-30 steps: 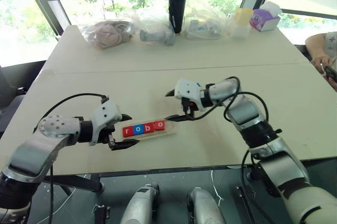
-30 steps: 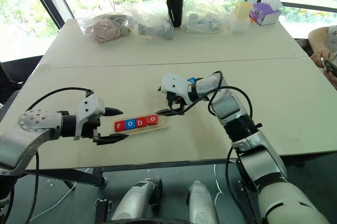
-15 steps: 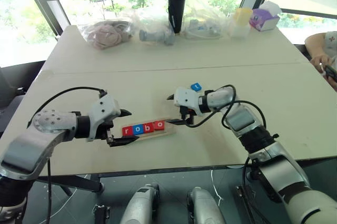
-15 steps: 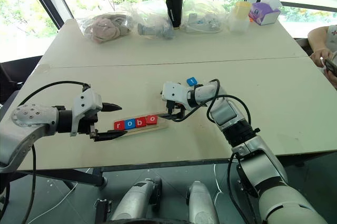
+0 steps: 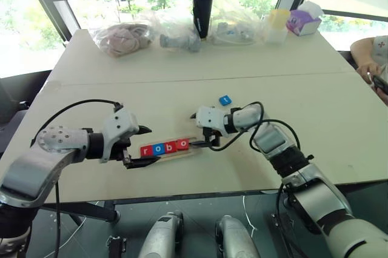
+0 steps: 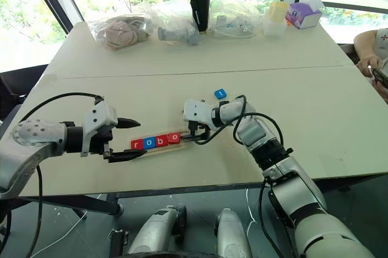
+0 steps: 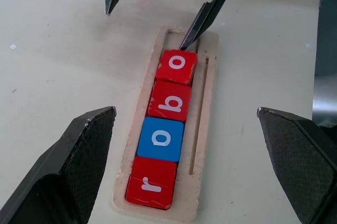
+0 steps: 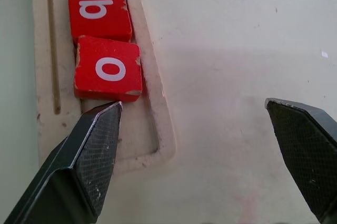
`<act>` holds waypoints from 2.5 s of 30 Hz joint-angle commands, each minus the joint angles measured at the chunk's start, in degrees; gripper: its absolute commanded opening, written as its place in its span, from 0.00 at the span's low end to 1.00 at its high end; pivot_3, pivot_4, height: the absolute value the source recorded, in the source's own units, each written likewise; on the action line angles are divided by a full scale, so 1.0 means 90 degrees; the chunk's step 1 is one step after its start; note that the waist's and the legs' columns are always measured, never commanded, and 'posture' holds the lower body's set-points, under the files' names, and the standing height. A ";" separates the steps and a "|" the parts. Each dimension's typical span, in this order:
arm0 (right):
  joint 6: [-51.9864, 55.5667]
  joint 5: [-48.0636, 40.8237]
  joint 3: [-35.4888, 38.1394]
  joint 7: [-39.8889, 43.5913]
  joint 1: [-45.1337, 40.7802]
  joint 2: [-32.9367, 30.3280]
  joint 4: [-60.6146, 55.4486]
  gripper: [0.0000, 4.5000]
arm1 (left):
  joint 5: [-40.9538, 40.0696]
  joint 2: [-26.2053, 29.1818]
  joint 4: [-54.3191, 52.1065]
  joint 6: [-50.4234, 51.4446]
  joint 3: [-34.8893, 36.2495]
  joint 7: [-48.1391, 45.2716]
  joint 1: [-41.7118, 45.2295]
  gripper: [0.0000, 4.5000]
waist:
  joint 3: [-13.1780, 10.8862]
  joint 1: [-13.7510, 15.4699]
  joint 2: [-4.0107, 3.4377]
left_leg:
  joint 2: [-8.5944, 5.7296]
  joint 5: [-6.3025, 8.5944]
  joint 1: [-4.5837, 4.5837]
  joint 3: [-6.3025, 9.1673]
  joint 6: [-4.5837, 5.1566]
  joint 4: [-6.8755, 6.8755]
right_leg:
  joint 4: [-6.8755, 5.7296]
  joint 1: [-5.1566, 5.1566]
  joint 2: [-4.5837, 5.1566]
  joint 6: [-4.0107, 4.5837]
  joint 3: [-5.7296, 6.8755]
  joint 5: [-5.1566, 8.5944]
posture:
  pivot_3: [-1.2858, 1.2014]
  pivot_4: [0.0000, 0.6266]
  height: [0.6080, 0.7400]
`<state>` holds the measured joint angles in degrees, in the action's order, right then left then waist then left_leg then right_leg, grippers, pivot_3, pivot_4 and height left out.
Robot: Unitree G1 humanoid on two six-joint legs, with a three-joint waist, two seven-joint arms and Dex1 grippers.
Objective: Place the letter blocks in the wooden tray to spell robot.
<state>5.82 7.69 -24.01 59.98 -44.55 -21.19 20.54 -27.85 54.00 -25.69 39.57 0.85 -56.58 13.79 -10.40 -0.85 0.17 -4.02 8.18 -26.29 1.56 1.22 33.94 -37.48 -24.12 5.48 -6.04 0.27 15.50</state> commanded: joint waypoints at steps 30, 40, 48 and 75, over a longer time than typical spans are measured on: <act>0.2489 -0.1283 0.3274 -0.3853 -0.1328 0.0224 0.1770 0.99 | 0.0386 -0.1421 0.1531 -0.1006 -0.0259 0.0587 0.2032 1.00 | 0.0005 0.0014 0.0009 | -0.0007 -0.0010 0.0007 0.0001 -0.0001 0.0001 | 0.0000 0.0040 0.0002 0.0004 0.0005 -0.0003 | 0.52 0.24 1.00; 0.2034 -0.1206 0.3027 -0.3979 -0.1287 0.0641 0.2523 0.99 | 0.1059 -0.2072 0.2542 -0.1666 -0.0442 0.0894 0.2506 1.00 | 0.0003 -0.0027 0.0007 | -0.0002 -0.0018 0.0005 -0.0007 0.0011 0.0002 | -0.0015 0.0029 -0.0022 -0.0014 0.0001 -0.0013 | 0.52 0.24 1.00; 0.2090 -0.1048 0.2722 -0.4196 -0.1091 0.0888 0.2503 0.99 | 0.1055 -0.2172 0.2255 -0.1443 -0.0332 0.1085 0.2125 1.00 | 0.0003 -0.0020 0.0006 | -0.0003 -0.0018 0.0005 -0.0005 0.0011 0.0007 | -0.0021 0.0028 -0.0021 -0.0016 0.0000 -0.0014 | 0.52 0.24 1.00; 0.5117 -0.1356 0.3081 -0.4688 -0.0051 0.0579 -0.1377 0.27 | 0.0918 -0.2037 0.1489 -0.1025 -0.0471 0.0841 0.1676 1.00 | 0.0003 0.0015 0.0005 | -0.0006 -0.0018 -0.0019 -0.0003 0.0008 0.0010 | -0.0032 -0.0001 -0.0002 -0.0015 -0.0006 -0.0013 | 0.52 0.24 1.00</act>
<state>46.27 -2.80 1.58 18.37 -44.79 -15.33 17.35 -18.33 35.01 -9.15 30.11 -3.68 -48.19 28.87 -10.37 -0.72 0.22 -4.07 8.02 -26.46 1.53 1.29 34.04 -37.78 -24.15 5.48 -6.17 0.20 15.38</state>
